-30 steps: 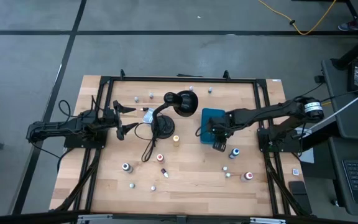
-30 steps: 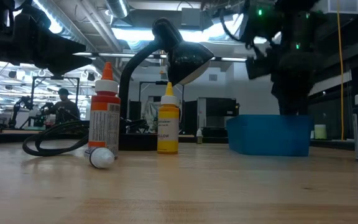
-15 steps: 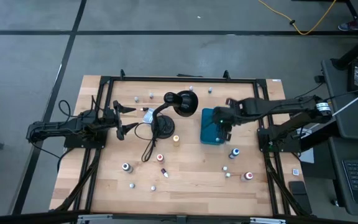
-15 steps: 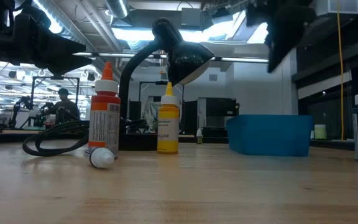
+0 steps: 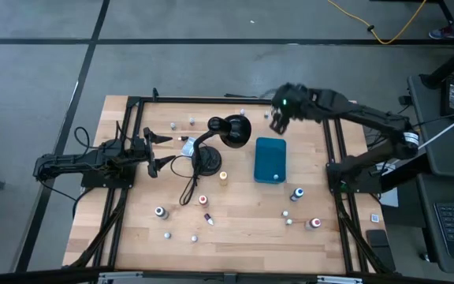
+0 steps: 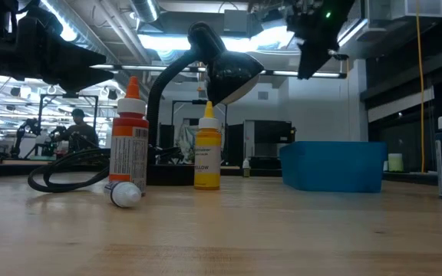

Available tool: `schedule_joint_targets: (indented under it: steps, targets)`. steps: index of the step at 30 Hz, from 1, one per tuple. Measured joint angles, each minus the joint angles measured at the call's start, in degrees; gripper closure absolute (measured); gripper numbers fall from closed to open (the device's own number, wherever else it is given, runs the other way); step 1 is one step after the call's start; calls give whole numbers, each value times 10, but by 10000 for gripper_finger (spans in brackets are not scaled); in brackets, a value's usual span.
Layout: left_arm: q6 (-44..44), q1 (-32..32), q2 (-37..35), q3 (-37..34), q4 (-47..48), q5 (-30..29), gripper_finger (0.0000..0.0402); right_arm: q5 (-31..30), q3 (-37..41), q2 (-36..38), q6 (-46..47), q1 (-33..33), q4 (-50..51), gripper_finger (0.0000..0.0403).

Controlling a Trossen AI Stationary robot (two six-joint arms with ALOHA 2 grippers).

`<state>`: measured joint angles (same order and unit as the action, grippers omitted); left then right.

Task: Pick & Place food coloring
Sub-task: Put the small blue food coloring bottle into the blue bin

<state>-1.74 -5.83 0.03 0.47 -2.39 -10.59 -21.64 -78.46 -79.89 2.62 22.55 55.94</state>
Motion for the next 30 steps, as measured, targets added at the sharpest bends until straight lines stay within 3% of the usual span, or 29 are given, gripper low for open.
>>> schedule_joint_targets:
  steps: [7, 13, 23, 30]
  targets:
    - [0, 0, 0, 0, 0, 0, 56, 31, 0, -46, 37, 132, -94, 150]
    - [0, 0, 0, 0, 0, 0, 56, 88, 0, -114, 95, 199, -151, 159]
    - [0, 0, 0, 0, 0, 0, 56, 158, 0, -218, 135, 226, -184, 163]
    - [0, 0, 0, 0, 0, 0, 56, 169, 0, -259, 139, 221, -181, 163]
